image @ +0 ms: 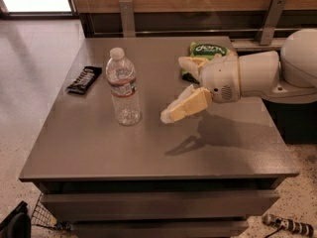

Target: Knock water bottle over

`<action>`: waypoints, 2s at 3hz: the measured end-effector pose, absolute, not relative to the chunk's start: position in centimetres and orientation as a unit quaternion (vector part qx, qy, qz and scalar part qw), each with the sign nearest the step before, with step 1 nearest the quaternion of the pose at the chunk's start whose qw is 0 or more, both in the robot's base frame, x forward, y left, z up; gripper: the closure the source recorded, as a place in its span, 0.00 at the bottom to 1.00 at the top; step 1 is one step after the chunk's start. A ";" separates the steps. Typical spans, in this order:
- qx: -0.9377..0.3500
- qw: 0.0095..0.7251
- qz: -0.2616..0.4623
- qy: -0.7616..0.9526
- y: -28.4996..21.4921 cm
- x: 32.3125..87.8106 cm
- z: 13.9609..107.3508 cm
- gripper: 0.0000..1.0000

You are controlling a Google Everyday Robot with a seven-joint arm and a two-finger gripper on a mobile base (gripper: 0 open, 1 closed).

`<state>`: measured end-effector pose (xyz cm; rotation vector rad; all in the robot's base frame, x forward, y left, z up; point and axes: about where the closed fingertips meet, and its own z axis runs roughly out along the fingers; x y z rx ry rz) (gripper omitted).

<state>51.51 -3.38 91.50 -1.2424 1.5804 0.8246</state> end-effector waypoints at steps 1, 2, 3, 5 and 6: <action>-0.506 0.466 0.336 0.644 -3.4 51.5 91.5 0.00; -0.498 0.489 0.354 0.623 -1.8 52.2 91.4 0.00; -0.489 0.515 0.378 0.594 0.3 53.3 91.7 0.00; -0.490 0.531 0.408 0.557 3.5 53.8 91.7 0.00; -0.496 0.533 0.425 0.539 5.6 54.0 91.5 0.00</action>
Offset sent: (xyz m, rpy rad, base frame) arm 0.0121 0.0186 -0.0048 0.1170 -0.0389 0.0073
